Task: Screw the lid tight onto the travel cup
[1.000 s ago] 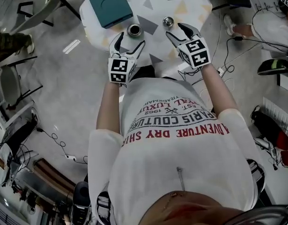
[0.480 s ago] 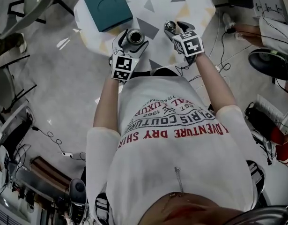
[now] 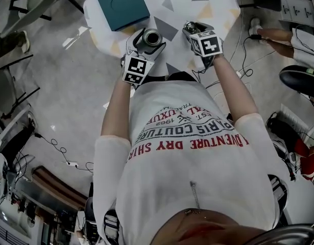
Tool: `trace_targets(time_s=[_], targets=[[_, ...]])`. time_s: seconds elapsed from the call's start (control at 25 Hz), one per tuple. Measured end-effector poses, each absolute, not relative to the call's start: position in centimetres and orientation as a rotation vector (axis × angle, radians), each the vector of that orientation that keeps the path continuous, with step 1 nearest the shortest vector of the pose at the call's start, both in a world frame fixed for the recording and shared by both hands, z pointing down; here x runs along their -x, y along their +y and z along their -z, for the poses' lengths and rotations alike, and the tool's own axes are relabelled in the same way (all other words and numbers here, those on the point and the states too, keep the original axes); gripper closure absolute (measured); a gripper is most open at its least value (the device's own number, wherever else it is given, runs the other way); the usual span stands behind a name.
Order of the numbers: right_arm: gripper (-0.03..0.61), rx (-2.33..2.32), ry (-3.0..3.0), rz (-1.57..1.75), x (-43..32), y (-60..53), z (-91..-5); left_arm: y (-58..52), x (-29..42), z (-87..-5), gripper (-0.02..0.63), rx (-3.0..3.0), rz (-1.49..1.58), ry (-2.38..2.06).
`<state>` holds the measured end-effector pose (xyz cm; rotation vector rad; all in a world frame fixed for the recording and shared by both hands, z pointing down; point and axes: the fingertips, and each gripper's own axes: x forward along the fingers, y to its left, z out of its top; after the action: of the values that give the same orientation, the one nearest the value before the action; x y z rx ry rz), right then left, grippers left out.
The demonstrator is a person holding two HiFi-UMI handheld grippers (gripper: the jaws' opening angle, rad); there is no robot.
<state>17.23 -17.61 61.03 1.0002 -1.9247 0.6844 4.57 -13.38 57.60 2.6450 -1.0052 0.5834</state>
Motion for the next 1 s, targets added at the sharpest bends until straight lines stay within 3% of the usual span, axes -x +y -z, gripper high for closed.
trace_targets(time_s=[0.36, 1.0], targets=[[0.336, -0.871, -2.049, -0.541, -15.7, -17.1, -57.6, -13.2, -4.5, -57.8, 0.230, -2.652, -0.571, -0.985], [0.337, -0.009, -2.302, -0.076, -3.8, -11.8, -47.5, -13.0, -4.8, -57.8, 0.229, -2.642, -0.582, -0.920]])
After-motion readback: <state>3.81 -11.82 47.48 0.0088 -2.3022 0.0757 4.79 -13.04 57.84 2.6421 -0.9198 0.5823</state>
